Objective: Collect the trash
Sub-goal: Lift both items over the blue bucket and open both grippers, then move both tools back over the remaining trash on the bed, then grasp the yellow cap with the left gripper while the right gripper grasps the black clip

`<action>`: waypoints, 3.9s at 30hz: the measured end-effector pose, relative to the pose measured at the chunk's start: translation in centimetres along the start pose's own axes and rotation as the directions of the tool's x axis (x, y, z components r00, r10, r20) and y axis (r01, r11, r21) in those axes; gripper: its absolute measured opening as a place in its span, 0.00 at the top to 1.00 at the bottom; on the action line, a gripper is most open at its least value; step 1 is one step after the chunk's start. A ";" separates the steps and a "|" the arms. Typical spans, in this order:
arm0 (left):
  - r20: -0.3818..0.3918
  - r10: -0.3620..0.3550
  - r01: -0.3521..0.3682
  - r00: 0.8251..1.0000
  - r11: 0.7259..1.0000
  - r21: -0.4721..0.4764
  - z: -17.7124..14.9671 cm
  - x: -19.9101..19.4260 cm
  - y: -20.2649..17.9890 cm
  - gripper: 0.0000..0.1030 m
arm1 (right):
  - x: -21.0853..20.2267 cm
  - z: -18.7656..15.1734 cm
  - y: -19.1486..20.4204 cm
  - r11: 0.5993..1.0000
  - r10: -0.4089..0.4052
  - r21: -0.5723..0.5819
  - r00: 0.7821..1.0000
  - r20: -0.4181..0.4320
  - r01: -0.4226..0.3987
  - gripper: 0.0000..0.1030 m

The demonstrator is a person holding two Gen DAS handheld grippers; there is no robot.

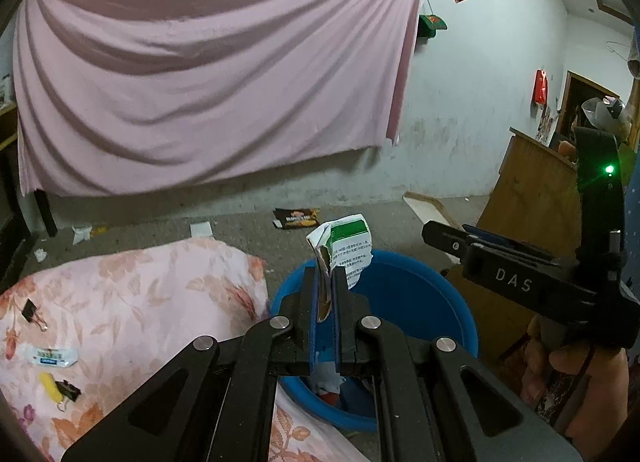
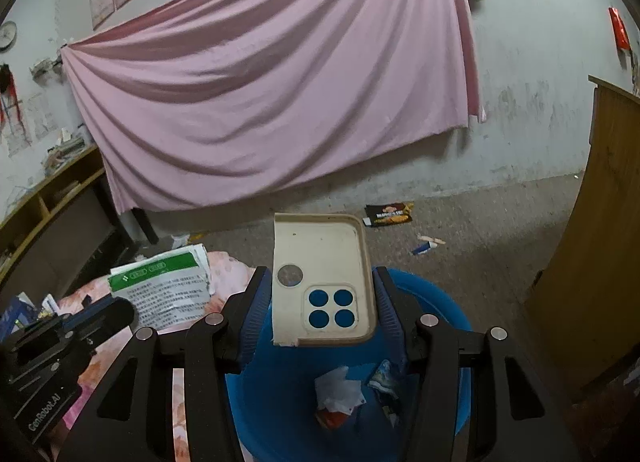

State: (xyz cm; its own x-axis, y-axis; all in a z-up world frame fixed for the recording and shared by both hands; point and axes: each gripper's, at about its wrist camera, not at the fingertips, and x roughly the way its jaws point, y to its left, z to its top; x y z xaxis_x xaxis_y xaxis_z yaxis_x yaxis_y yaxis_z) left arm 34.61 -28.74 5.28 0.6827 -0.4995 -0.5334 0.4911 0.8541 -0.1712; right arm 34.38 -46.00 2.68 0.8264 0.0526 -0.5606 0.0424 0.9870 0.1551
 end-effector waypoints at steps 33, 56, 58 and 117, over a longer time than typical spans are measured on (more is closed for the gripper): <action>-0.018 -0.003 0.001 1.000 0.995 -0.103 0.1 -1.2 2.2 0.54 | 0.0 0.5 -1.6 0.999 0.004 0.044 1.000 0.005 -0.005 0.33; 0.385 0.375 -0.294 0.843 0.922 -0.253 -0.9 -16.6 13.9 0.02 | -4.3 2.4 8.3 0.973 0.230 -0.093 0.899 0.374 -0.210 0.00; 0.389 0.395 -0.312 0.832 0.914 -0.261 -1.4 -17.7 14.9 0.02 | -4.5 2.2 9.5 0.968 0.252 -0.115 0.883 0.397 -0.225 0.00; -0.235 0.314 -0.380 0.920 0.862 -0.336 -14.1 -11.8 29.1 0.03 | 10.3 -10.6 29.0 0.742 0.343 -0.369 0.790 -0.508 -0.560 0.77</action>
State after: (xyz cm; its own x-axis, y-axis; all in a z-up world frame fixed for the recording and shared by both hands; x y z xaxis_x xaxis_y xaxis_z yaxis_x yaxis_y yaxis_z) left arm 33.25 4.00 -5.08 0.6547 -0.1572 -0.7393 -0.0177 0.9747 -0.2229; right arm 38.17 -15.26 -7.22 0.3823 0.4574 -0.8029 -0.6382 0.7591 0.1286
